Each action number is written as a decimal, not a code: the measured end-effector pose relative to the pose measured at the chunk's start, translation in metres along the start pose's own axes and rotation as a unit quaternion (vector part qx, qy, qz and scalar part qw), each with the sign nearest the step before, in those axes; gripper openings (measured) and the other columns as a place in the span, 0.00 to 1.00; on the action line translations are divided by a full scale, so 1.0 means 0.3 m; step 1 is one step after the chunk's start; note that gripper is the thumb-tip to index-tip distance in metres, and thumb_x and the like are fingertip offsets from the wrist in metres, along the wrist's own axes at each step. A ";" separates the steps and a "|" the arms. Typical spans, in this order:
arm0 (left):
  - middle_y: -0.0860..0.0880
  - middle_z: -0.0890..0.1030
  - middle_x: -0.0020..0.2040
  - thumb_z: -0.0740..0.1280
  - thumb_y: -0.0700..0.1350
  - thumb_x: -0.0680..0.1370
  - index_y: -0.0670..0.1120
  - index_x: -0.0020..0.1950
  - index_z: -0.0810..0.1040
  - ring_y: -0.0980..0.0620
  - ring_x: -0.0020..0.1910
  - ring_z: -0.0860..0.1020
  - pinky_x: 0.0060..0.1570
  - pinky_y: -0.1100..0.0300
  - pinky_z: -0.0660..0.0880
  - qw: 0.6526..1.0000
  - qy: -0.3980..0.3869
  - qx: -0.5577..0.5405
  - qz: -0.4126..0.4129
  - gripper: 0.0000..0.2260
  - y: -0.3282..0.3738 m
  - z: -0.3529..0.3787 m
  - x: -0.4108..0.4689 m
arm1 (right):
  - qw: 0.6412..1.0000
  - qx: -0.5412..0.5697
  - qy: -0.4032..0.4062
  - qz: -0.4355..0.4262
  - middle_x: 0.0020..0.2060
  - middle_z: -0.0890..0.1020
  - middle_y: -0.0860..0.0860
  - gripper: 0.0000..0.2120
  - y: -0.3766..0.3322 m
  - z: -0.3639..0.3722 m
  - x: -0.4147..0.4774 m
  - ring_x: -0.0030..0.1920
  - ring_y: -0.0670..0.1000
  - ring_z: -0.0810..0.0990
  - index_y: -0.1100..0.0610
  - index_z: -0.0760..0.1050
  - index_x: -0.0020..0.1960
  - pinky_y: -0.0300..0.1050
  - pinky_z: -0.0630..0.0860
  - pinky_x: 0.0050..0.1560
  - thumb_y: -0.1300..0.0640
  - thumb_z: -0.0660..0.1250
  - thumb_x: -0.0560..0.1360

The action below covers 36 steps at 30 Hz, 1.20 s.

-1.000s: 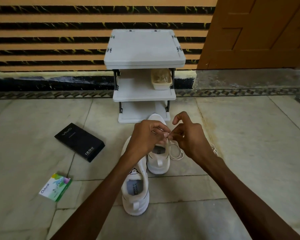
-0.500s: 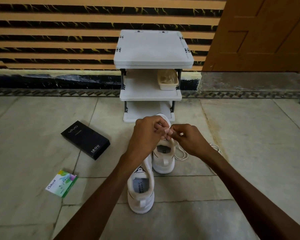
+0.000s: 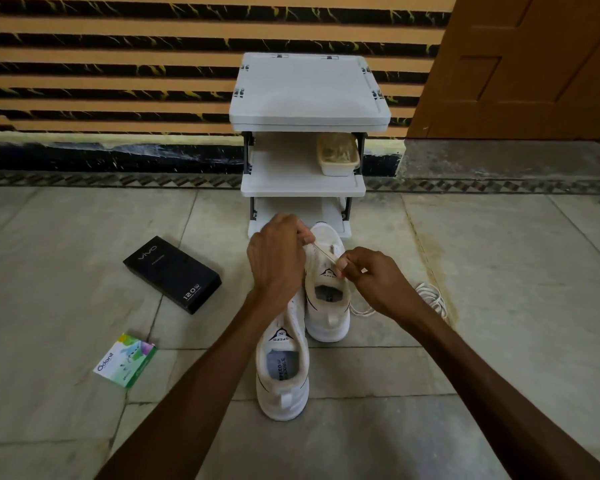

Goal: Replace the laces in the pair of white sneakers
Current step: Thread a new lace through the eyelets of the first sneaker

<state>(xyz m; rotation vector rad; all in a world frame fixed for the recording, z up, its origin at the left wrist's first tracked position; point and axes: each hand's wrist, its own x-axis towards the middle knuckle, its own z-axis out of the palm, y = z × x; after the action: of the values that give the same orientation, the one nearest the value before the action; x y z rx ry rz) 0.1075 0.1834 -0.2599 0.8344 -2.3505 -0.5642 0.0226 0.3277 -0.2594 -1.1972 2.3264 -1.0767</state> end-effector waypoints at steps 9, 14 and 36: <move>0.48 0.80 0.51 0.69 0.40 0.76 0.48 0.51 0.81 0.48 0.49 0.78 0.49 0.55 0.70 0.986 0.017 0.143 -0.084 0.06 -0.163 0.073 0.153 | 0.999 0.010 0.031 0.006 0.37 0.82 0.53 0.16 -0.044 -0.078 -0.107 0.39 0.53 0.78 0.49 0.77 0.36 0.46 0.70 0.44 0.55 0.61 0.81; 0.43 0.80 0.53 0.67 0.44 0.79 0.43 0.56 0.80 0.44 0.53 0.78 0.52 0.52 0.72 0.971 0.012 0.148 -0.185 0.08 -0.269 0.056 0.180 | 0.999 0.021 0.022 0.009 0.30 0.76 0.43 0.16 -0.061 -0.110 -0.129 0.34 0.46 0.72 0.48 0.76 0.35 0.43 0.66 0.39 0.56 0.61 0.81; 0.55 0.84 0.43 0.72 0.41 0.74 0.47 0.42 0.83 0.57 0.46 0.80 0.51 0.54 0.77 0.953 -0.241 -0.172 0.066 0.02 0.055 -0.035 -0.097 | 0.994 -0.100 -0.033 -0.010 0.36 0.78 0.55 0.13 -0.006 -0.068 -0.055 0.42 0.51 0.73 0.59 0.79 0.40 0.43 0.61 0.44 0.59 0.61 0.81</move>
<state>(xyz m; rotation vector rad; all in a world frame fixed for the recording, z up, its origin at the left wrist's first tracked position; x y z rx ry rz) 0.1257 0.2127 -0.2540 0.4033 -2.5928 -1.1888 0.0220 0.3501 -0.2454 -1.3068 2.4203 -0.8125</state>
